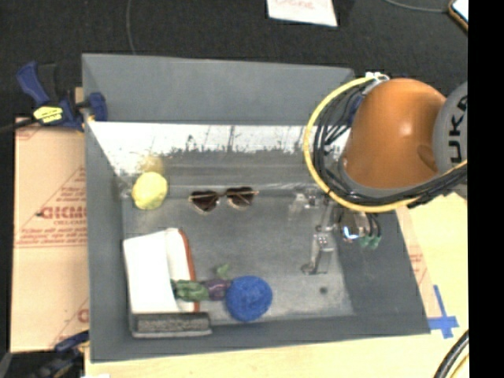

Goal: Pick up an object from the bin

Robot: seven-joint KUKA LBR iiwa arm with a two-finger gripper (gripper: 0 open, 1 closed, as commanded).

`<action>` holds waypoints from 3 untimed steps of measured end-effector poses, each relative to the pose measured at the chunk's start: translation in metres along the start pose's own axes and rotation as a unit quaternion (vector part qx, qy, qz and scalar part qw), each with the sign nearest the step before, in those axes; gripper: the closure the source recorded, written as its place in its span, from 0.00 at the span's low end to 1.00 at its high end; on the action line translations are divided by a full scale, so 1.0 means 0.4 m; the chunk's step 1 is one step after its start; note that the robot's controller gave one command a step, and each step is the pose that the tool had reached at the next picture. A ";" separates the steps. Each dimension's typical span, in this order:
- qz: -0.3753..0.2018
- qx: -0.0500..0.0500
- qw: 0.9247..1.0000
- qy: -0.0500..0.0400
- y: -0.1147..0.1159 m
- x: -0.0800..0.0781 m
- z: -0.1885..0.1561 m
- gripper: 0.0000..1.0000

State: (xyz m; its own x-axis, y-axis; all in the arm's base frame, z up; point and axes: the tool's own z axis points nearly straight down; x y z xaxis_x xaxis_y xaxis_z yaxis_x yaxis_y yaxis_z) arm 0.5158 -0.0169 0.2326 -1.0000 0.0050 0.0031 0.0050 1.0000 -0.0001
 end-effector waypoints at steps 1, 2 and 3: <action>0.000 0.000 1.000 -0.004 0.000 -0.004 -0.008 0.00; -0.057 0.000 0.998 -0.006 0.240 -0.005 0.384 0.00; -0.048 0.001 0.999 -0.013 0.217 0.001 0.214 0.00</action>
Offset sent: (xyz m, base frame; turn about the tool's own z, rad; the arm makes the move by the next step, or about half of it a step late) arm 0.0000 0.1017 -0.1626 -0.1174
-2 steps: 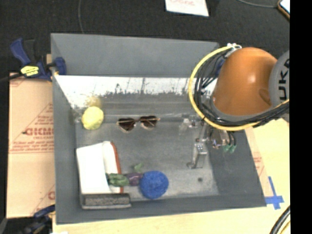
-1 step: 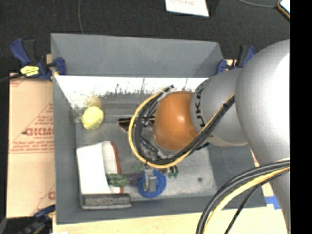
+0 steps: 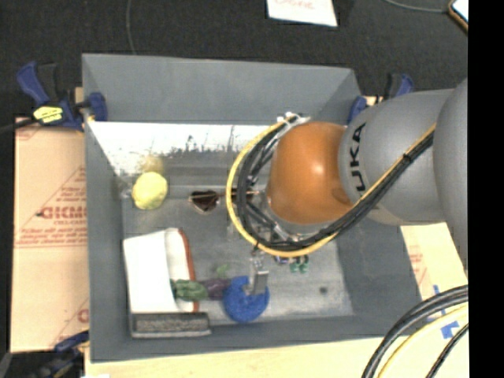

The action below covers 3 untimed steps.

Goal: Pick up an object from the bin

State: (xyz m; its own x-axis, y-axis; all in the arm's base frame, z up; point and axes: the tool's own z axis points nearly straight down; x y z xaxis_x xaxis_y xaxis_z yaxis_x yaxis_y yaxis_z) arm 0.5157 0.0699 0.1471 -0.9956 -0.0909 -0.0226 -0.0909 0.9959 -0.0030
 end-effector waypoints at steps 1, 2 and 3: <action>0.120 -0.001 0.993 0.013 0.210 0.015 0.119 0.00; -0.024 -0.002 1.000 -0.013 0.116 0.035 0.177 0.00; 0.072 -0.002 0.997 0.005 0.122 0.054 0.189 1.00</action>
Offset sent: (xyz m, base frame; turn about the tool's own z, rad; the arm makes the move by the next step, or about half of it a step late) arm -0.0248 0.0434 -0.0771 -0.0523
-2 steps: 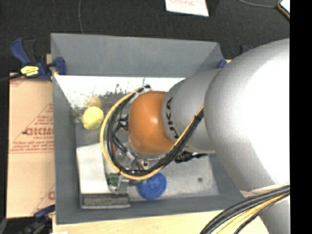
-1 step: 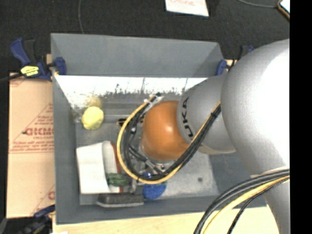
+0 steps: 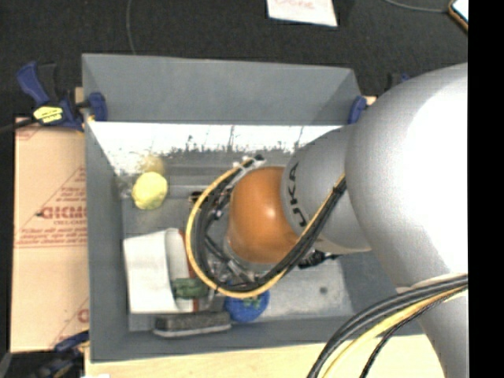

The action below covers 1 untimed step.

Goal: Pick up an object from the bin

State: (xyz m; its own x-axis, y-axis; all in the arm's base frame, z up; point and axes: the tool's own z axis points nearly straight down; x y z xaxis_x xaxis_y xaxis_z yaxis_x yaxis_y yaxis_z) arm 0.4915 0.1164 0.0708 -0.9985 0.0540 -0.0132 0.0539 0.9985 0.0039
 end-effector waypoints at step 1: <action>0.000 0.000 1.000 0.000 0.000 0.000 0.000 1.00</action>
Offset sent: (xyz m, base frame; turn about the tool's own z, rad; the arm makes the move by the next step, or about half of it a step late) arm -0.0002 0.0000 0.0202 0.0000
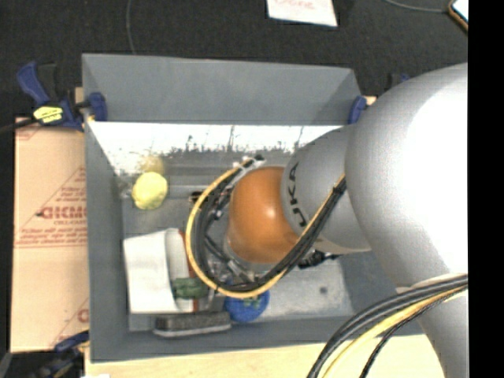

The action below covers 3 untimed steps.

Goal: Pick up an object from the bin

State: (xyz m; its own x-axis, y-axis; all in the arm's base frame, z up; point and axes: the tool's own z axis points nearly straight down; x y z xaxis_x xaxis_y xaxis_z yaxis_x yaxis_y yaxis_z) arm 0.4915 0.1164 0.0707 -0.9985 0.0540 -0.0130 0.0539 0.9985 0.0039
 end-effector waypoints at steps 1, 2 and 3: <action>0.000 0.000 1.000 0.001 -0.001 0.002 -0.017 1.00; 0.000 0.000 1.000 0.001 -0.001 0.001 -0.044 1.00; -0.001 0.002 1.000 0.007 -0.004 0.008 -0.098 1.00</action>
Offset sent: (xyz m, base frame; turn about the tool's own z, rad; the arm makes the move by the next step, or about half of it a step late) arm -0.0006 -0.0004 0.0049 0.0002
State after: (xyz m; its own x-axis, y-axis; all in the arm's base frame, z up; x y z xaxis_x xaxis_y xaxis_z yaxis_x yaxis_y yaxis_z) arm 0.4876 0.1148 0.1098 -0.9986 0.0529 0.0007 0.0529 0.9986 0.0001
